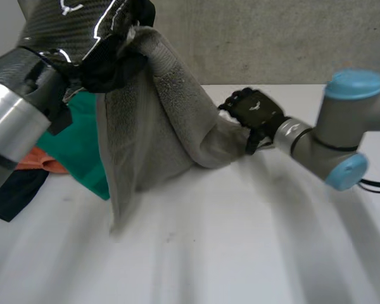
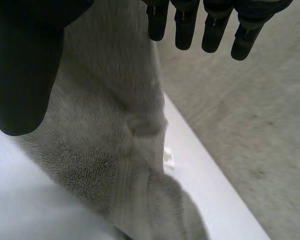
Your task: Fold the laundry.
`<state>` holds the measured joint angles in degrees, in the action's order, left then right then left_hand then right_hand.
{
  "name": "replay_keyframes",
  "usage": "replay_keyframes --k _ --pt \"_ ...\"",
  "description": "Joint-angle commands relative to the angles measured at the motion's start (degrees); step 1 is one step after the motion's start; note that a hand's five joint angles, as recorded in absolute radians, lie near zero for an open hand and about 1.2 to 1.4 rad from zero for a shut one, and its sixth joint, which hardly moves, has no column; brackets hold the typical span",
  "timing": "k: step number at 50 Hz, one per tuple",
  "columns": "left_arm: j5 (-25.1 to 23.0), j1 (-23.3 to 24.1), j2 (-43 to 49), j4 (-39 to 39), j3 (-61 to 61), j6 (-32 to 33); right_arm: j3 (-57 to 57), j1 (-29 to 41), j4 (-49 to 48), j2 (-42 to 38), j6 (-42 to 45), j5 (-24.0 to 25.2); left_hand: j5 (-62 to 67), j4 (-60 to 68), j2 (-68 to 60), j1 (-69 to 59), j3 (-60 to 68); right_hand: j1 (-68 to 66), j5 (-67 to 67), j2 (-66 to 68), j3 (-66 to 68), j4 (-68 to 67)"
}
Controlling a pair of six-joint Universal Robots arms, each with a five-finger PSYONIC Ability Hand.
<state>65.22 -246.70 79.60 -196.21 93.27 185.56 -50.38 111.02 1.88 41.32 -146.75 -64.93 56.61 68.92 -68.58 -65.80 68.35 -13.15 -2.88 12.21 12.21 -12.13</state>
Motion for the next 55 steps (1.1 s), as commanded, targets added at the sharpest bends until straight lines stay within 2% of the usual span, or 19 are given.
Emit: replay_keyframes --k 1,6,9,17,25,27,28,29,30,32,33,36,37,39,44,45,49,55 --pt "-0.53 -0.10 -6.73 -0.23 4.37 -0.64 8.10 2.53 -2.32 -10.73 1.47 -4.32 13.39 11.08 -11.42 -14.20 11.65 -9.11 -9.37 10.05 10.05 -10.13" --pt "-1.41 -0.62 -10.16 -0.14 6.40 -2.13 8.46 4.73 -3.64 -13.02 1.03 -2.22 13.39 11.08 -11.42 -14.20 11.65 -10.65 -10.91 11.59 11.59 -11.67" --pt "-1.59 -1.68 -11.74 -0.14 7.27 -3.19 7.32 6.75 -3.64 -12.94 1.20 -0.90 13.39 11.08 -11.42 -14.20 11.65 -6.29 -6.55 7.23 7.23 -7.31" --pt "-2.02 -5.02 -12.45 -0.14 8.77 -4.51 2.66 9.39 -3.29 -8.46 1.20 0.24 13.39 11.08 -11.42 -14.20 11.65 3.15 2.88 -2.21 -2.21 2.13" --pt "-2.11 -5.81 -10.96 -0.31 7.72 -4.77 -2.17 12.02 2.33 -7.13 1.82 9.99 13.39 11.08 -11.42 -14.20 11.65 3.15 2.88 -2.21 -2.21 2.13" --pt "-1.76 -5.64 -10.25 -0.49 7.02 -4.77 -1.74 12.64 2.95 -7.75 1.82 9.92 13.39 11.08 -11.42 -14.20 11.65 -12.57 -12.84 13.51 13.51 -13.59" --pt "-1.67 -5.55 -10.08 -0.58 6.93 -4.77 -1.21 12.73 2.86 -8.01 1.82 9.83 13.39 11.08 -11.42 -14.20 11.65 -26.49 -26.75 27.43 27.43 -27.51" --pt "-1.33 -5.37 -9.55 -0.58 6.23 -4.77 0.62 12.81 2.25 -8.45 1.65 8.87 13.39 11.08 -11.42 -14.20 11.65 -56.93 -57.20 57.87 57.87 -57.96" --pt "-1.15 -5.37 -9.29 -0.58 6.05 -4.77 1.77 12.64 1.73 -8.71 1.56 7.90 13.39 11.08 -11.42 -14.20 11.65 -66.75 -67.02 67.69 67.69 -67.77" --pt "-0.62 -5.37 -8.76 -0.84 5.43 -4.68 4.32 12.20 0.23 -8.80 0.77 4.40 13.39 11.08 -11.42 -14.20 11.65 -66.85 -67.12 67.79 67.79 -67.87" --pt "-0.10 -5.46 -8.06 -1.19 4.82 -4.51 6.50 11.24 -2.04 -8.63 -0.98 -0.93 13.39 11.08 -11.42 -14.20 11.65 -66.85 -67.12 67.79 67.79 -67.87" --pt "0.96 -5.63 -6.91 -2.07 3.68 -4.51 8.54 8.96 -5.91 -6.97 -4.93 -9.92 13.39 11.08 -11.42 -14.20 11.65 -66.85 -67.12 67.79 67.79 -67.87" --pt "1.75 -5.81 -6.04 -2.85 2.89 -4.51 8.55 7.21 -8.62 -5.05 -7.47 -14.65 13.39 11.08 -11.42 -14.20 11.65 -66.85 -67.12 67.79 67.79 -67.87" --pt "2.54 -6.25 -5.16 -3.65 2.09 -4.51 7.85 5.27 -11.45 -2.58 -9.68 -17.32 13.39 11.08 -11.42 -14.20 11.65 -66.85 -67.12 67.79 67.79 -67.87" --pt "5.09 -8.09 -1.64 -5.23 -0.37 -4.42 1.53 0.52 -18.49 9.10 -12.42 -17.86 13.39 11.08 -11.42 -14.20 11.65 -66.85 -67.12 67.79 67.79 -67.87" --pt "5.96 -8.79 -0.07 -5.58 -1.15 -4.51 -1.88 -1.06 -20.23 13.82 -12.85 -17.77 13.39 11.08 -11.42 -14.20 11.65 -66.85 -67.12 67.79 67.79 -67.87" --pt "7.90 -9.59 4.93 -6.46 -2.56 -4.77 -10.40 -5.01 -23.32 21.76 -14.35 -17.42 13.39 11.08 -11.42 -14.20 11.65 -66.85 -67.12 67.79 67.79 -67.87" --pt "8.70 -7.66 14.08 -8.05 -2.48 -4.77 -23.95 -5.55 -23.68 26.79 -13.65 -15.66 13.39 11.08 -11.42 -14.20 11.65 -66.85 -67.12 67.79 67.79 -67.87"
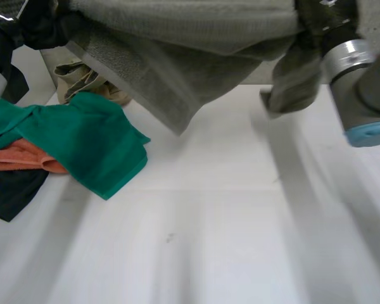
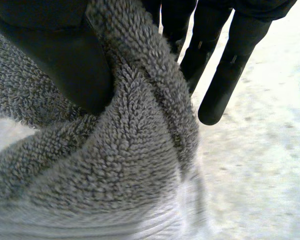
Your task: Fold the laundry.
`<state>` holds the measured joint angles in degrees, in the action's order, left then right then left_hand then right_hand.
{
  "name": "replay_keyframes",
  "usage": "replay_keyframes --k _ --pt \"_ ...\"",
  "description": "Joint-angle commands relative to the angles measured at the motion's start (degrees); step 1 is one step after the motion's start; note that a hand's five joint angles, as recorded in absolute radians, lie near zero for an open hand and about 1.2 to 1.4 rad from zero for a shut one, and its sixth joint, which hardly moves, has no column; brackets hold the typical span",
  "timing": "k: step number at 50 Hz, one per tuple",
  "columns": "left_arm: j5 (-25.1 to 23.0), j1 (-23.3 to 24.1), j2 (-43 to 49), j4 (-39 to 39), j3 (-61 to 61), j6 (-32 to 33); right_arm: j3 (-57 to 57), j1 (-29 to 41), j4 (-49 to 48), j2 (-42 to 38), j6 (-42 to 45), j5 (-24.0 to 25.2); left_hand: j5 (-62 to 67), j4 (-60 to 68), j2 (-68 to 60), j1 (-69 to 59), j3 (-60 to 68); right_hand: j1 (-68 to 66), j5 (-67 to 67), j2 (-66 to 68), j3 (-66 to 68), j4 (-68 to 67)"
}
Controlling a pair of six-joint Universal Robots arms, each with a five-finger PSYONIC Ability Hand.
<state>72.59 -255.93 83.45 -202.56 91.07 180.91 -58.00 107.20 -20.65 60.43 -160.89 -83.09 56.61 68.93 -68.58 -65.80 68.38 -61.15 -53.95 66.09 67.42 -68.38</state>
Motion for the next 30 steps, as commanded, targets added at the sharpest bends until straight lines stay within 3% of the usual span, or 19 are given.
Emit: replay_keyframes --k 1,6,10,12,18,26,30 --pt "1.42 2.09 11.81 -1.96 -0.20 0.14 -18.36 -1.74 -1.15 7.94 0.75 2.75 13.39 11.07 -11.42 -14.20 11.62 -18.85 -16.05 13.91 12.58 -11.62" --pt "1.85 5.43 24.36 -3.28 -0.63 2.06 -31.62 -1.56 -2.46 5.50 4.60 3.90 13.39 11.07 -11.42 -14.20 11.62 -18.85 -16.05 13.91 12.58 -11.62" --pt "2.56 6.23 31.33 -2.23 -1.07 5.49 -35.60 -0.77 -3.08 0.57 8.39 3.55 13.39 11.07 -11.42 -14.20 11.62 -18.85 -16.05 13.91 12.58 -11.62" --pt "2.74 6.49 32.39 -1.18 -0.99 6.73 -35.96 -0.42 -2.12 -0.84 10.06 3.11 13.39 11.07 -11.42 -14.20 11.62 -9.46 -6.66 4.51 3.19 -2.23" --pt "3.18 6.67 30.99 1.55 0.33 8.75 -34.29 -0.42 6.83 0.12 12.87 1.17 13.39 11.07 -11.42 -14.20 11.62 26.04 28.85 -30.99 -32.32 33.28" --pt "2.39 5.96 22.99 1.46 4.37 8.58 -22.53 -4.72 24.84 7.15 14.28 1.61 13.39 11.07 -11.42 -14.20 11.62 43.23 46.03 -48.18 -49.50 50.47" --pt "1.16 5.96 20.27 1.46 6.66 8.49 -14.00 -8.93 36.71 4.71 14.81 2.93 13.39 11.07 -11.42 -14.20 11.62 46.60 49.40 -51.55 -52.87 53.84"
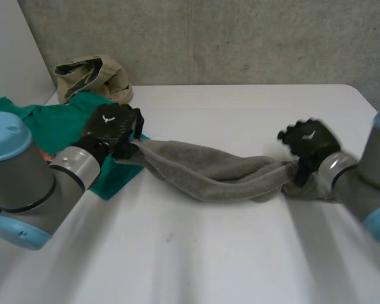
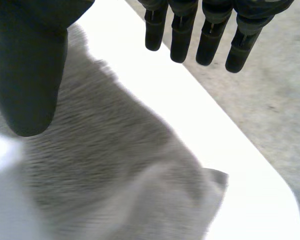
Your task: Fold the laundry.
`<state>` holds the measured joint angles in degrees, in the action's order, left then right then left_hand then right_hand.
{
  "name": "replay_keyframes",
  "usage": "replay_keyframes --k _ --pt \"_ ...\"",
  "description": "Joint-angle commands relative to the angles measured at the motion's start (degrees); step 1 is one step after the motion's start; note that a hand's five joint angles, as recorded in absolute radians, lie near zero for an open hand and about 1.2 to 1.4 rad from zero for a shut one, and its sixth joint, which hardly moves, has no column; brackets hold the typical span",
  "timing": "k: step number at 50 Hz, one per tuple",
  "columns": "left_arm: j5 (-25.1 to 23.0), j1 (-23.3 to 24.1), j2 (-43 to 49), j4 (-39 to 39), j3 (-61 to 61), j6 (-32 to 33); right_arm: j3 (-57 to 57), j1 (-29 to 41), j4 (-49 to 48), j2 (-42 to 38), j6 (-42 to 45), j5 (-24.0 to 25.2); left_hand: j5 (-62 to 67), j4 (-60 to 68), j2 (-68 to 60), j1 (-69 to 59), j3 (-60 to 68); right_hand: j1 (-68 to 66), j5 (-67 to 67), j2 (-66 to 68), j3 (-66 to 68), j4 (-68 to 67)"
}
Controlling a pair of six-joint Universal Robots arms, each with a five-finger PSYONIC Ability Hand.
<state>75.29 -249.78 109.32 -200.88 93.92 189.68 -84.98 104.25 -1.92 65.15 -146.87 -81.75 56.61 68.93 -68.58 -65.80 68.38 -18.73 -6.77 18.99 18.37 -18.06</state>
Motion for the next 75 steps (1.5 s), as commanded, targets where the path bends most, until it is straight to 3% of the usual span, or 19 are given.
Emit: replay_keyframes --k 1,7,16,18,20,23,33,38,42,51,60,71,75 --pt "-1.72 -0.18 -5.87 -0.22 4.17 -0.27 14.74 -6.68 20.09 -1.07 0.97 1.85 13.39 11.07 -11.42 -14.20 11.62 4.18 2.23 -4.45 -3.82 3.52" --pt "-2.34 0.08 -6.84 -0.30 5.75 0.08 24.94 -7.83 29.77 -9.41 3.69 1.59 13.39 11.07 -11.42 -14.20 11.62 4.02 2.06 -4.28 -3.66 3.35" --pt "-2.51 -0.62 -4.74 -0.48 4.61 0.34 26.98 -7.74 28.73 -17.33 6.16 2.12 13.39 11.07 -11.42 -14.20 11.62 -1.34 -3.30 1.08 1.71 -2.01" --pt "-2.60 -0.71 -3.68 -0.48 3.91 0.34 27.59 -7.74 28.29 -18.39 6.51 1.68 13.39 11.07 -11.42 -14.20 11.62 -11.23 -13.19 10.97 11.60 -11.90" --pt "-2.60 -0.80 -1.75 -0.48 2.33 0.61 29.60 -7.65 26.10 -19.88 6.86 1.24 13.39 11.07 -11.42 -14.20 11.62 -37.44 -39.39 37.17 37.80 -38.10" --pt "-2.60 -0.89 1.66 -0.48 -1.00 1.92 33.02 -7.39 19.62 -21.46 6.95 1.15 13.39 11.07 -11.42 -14.20 11.62 -61.21 -63.17 60.95 61.57 -61.87" --pt "0.73 -0.18 10.91 -2.06 -30.34 6.50 46.74 -6.16 -7.63 -22.62 3.27 -0.08 13.39 11.07 -11.42 -14.20 11.62 -61.27 -63.23 61.01 61.63 -61.94" --pt "9.67 -0.62 12.32 -10.38 -46.33 4.92 46.24 -6.60 -28.18 -15.69 -6.56 -3.68 13.39 11.07 -11.42 -14.20 11.62 -61.27 -63.23 61.01 61.63 -61.94" --pt "13.39 -0.89 12.84 -14.88 -50.75 2.38 41.24 -6.95 -33.76 -10.59 -11.58 -2.64 13.39 11.07 -11.42 -14.20 11.62 -61.27 -63.23 61.01 61.63 -61.94" --pt "6.72 -1.15 11.79 -11.03 -41.37 -0.80 28.66 -6.69 -31.05 -7.05 -11.60 1.85 13.39 11.07 -11.42 -14.20 11.62 -61.27 -63.23 61.01 61.63 -61.94" --pt "5.40 -3.17 13.55 -11.29 -22.74 -0.80 17.93 -7.48 -23.75 -10.04 -9.49 5.19 13.39 11.07 -11.42 -14.20 11.62 -61.27 -63.23 61.01 61.63 -61.94" --pt "-3.30 -2.82 10.39 -5.67 -3.93 0.96 9.23 -8.97 -5.39 -13.65 3.25 7.30 13.39 11.07 -11.42 -14.20 11.62 -61.27 -63.23 61.01 61.63 -61.94" --pt "-3.74 -3.52 4.08 4.05 1.60 2.62 5.63 -10.20 4.43 -8.92 9.83 6.52 13.39 11.07 -11.42 -14.20 11.62 -61.27 -63.23 61.01 61.63 -61.94"
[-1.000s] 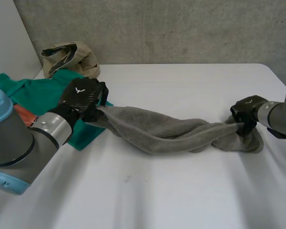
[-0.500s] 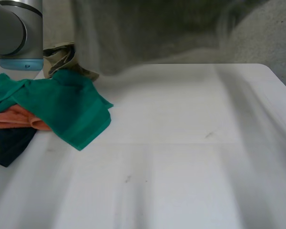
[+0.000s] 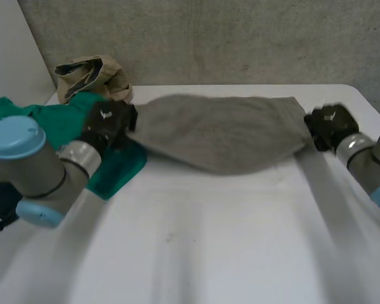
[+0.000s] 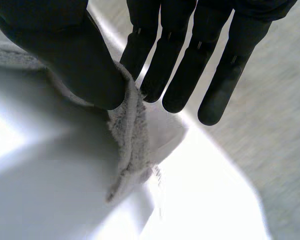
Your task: Fold the laundry.
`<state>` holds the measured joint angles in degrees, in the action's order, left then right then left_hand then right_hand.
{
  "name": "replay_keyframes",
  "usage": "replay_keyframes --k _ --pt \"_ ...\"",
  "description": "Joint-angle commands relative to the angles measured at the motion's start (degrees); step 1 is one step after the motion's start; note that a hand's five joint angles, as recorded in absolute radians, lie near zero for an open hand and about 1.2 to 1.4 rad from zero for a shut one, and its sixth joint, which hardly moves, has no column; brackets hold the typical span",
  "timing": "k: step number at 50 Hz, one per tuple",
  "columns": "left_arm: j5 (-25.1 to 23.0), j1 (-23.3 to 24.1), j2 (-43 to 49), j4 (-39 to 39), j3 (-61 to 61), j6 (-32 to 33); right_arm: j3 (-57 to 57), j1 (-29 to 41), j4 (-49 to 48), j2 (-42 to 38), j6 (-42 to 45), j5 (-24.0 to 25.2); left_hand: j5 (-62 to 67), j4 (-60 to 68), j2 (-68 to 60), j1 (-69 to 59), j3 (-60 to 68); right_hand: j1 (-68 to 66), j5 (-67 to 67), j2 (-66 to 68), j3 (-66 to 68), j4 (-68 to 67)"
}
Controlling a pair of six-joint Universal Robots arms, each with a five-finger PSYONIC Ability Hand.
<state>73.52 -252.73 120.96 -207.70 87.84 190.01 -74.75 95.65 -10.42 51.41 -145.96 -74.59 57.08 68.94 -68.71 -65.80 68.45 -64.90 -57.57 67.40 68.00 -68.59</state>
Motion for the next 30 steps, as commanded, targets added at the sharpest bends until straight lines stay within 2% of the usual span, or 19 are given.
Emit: replay_keyframes --k 1,9,11,15,20,23,27,30 --pt "-2.06 -0.66 -8.80 13.08 8.57 2.64 -5.39 -2.13 15.23 6.23 10.25 -0.82 12.92 11.06 -11.29 -14.20 11.55 -15.10 -12.43 12.60 12.00 -11.41" --pt "-4.34 -2.15 -19.62 33.22 17.80 10.20 -14.44 -10.47 38.62 21.87 24.57 -1.17 12.92 11.06 -11.29 -14.20 11.55 -15.10 -12.43 12.60 12.00 -11.41" --pt "-4.61 -2.67 -21.63 37.51 19.99 12.74 -17.34 -13.36 42.48 25.73 29.74 -0.65 12.92 11.06 -11.29 -14.20 11.55 -15.10 -12.43 12.60 12.00 -11.41" --pt "-4.17 -3.46 -23.49 43.06 21.67 16.35 -20.95 -17.76 42.51 30.40 37.13 2.33 12.92 11.06 -11.29 -14.20 11.55 -15.10 -12.43 12.60 12.00 -11.41" --pt "-3.29 -4.35 -23.23 42.56 19.75 19.17 -21.40 -20.23 41.28 30.68 37.42 4.54 12.92 11.06 -11.29 -14.20 11.55 -15.10 -12.43 12.60 12.00 -11.41" --pt "-2.86 -3.91 -20.95 39.40 16.50 18.73 -18.86 -19.98 37.42 26.65 34.09 5.94 12.92 11.06 -11.29 -14.20 11.55 -15.10 -12.43 12.60 12.00 -11.41" --pt "-1.28 -1.80 -16.03 33.77 10.44 16.45 -12.89 -14.80 30.13 21.20 25.48 6.30 12.92 11.06 -11.29 -14.20 11.55 -15.10 -12.43 12.60 12.00 -11.41" --pt "1.26 -0.05 -11.21 29.30 4.74 13.91 -7.89 -11.11 23.20 15.59 19.17 4.81 12.92 11.06 -11.29 -14.20 11.55 -15.10 -12.43 12.60 12.00 -11.41"
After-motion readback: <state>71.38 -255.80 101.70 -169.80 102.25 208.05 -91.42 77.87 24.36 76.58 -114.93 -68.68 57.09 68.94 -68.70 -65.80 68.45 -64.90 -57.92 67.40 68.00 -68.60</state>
